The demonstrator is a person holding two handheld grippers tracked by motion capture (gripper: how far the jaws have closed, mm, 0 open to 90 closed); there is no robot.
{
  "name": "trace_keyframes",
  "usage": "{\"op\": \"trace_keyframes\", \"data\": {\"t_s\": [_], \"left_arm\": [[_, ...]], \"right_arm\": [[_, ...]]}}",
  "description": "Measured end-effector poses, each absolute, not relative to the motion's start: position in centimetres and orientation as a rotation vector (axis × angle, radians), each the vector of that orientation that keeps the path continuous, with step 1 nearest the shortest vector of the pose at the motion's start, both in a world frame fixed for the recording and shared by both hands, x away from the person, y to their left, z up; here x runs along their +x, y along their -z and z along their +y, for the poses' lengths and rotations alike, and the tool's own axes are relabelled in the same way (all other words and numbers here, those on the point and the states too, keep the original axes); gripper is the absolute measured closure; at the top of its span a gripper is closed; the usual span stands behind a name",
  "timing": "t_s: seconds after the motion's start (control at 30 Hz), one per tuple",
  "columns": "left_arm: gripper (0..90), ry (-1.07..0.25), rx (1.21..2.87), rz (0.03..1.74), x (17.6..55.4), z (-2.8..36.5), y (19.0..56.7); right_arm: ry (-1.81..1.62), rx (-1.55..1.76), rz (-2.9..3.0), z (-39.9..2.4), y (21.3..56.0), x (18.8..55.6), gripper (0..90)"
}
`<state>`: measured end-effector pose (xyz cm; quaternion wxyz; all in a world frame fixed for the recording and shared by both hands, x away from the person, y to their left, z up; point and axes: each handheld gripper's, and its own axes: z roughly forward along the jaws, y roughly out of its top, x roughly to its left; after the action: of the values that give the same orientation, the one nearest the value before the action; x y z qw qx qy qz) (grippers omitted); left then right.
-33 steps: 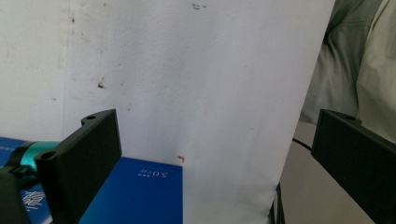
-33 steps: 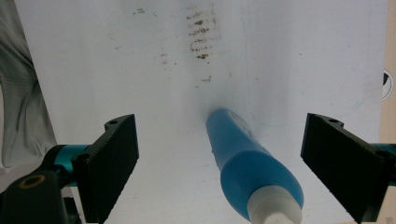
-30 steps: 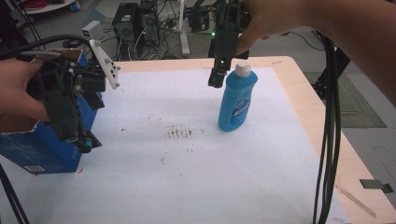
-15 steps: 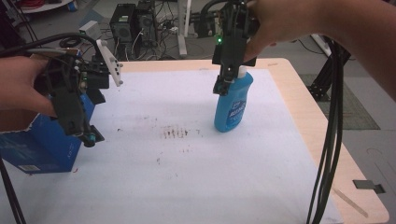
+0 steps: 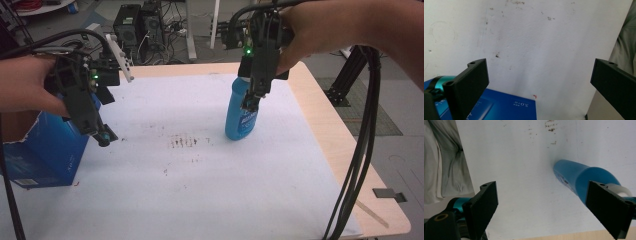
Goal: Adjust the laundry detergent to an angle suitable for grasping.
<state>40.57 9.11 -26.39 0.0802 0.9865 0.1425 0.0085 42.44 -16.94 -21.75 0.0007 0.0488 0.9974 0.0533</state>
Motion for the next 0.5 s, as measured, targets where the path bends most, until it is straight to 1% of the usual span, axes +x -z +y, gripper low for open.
{"op": "trace_keyframes", "data": {"t_s": [0.23, 0.5], "left_arm": [[1.7, -0.036, 2.937, 0.39, 41.2, 8.5, 26.6], [1.7, -0.037, 2.924, 0.366, 42.0, 7.1, 26.8]], "right_arm": [[-0.16, 0.142, 3.122, -18.1, 22.3, 41.3, 10.7], [-0.149, 0.218, 3.118, -20.0, 22.9, 40.5, 10.7]]}}
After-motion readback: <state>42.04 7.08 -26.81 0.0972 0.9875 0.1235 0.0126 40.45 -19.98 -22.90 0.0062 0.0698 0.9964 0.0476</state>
